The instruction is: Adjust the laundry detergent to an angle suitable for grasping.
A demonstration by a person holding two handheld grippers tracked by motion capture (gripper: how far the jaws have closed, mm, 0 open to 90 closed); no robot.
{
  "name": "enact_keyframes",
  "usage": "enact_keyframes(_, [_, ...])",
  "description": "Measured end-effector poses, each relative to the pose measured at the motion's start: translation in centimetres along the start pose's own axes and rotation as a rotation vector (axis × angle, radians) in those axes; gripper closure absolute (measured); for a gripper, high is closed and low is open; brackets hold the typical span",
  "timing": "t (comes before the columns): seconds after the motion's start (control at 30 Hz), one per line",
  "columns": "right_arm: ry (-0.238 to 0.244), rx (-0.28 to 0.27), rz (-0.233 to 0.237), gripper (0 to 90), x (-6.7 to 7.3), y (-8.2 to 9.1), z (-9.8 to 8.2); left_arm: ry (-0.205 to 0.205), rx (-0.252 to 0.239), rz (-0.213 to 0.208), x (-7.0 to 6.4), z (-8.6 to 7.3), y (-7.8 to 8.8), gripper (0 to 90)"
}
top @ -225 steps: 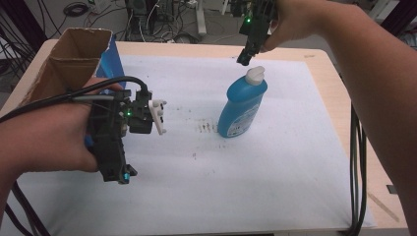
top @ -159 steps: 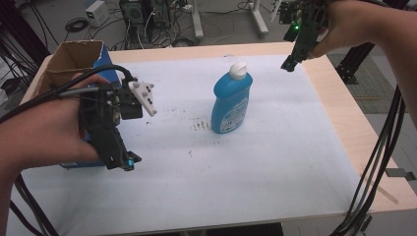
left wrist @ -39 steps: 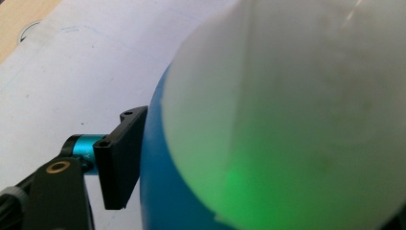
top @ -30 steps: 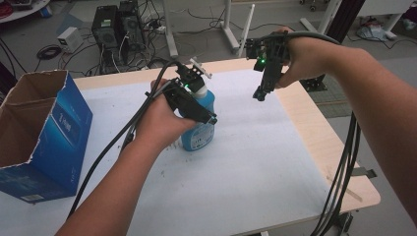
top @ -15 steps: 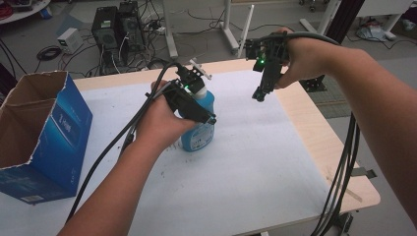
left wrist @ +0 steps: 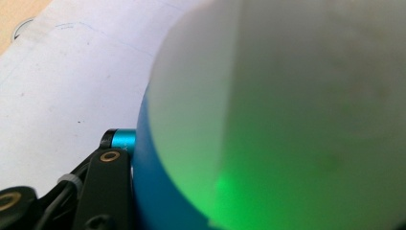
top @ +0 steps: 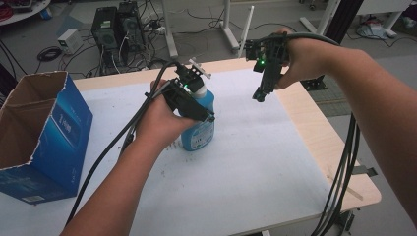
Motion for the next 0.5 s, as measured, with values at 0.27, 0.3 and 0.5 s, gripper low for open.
enact_keyframes(0.27, [0.002,0.001,-0.004,2.3,0.3,0.1,0.0,-0.028,-0.005,0.016,-0.6,-0.1,0.9,44.1])
enact_keyframes(0.3, [0.002,0.0,-0.005,2.3,0.3,0.1,-0.1,-0.027,-0.009,0.007,-0.8,-0.2,1.3,44.0])
enact_keyframes(0.5, [0.004,-0.002,-0.009,2.3,0.7,0.5,0.1,-0.067,-0.011,-0.009,-1.5,-0.9,3.1,44.0])
Point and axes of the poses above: each handheld gripper's, and its own axes: y roughly backward along the jaws, z roughly out of its top, x roughly to its left, the point moved 10 cm from there along -y, roughly forward along the jaws, and after that the axes turned 15 degrees about x, right-handed, at the moved point
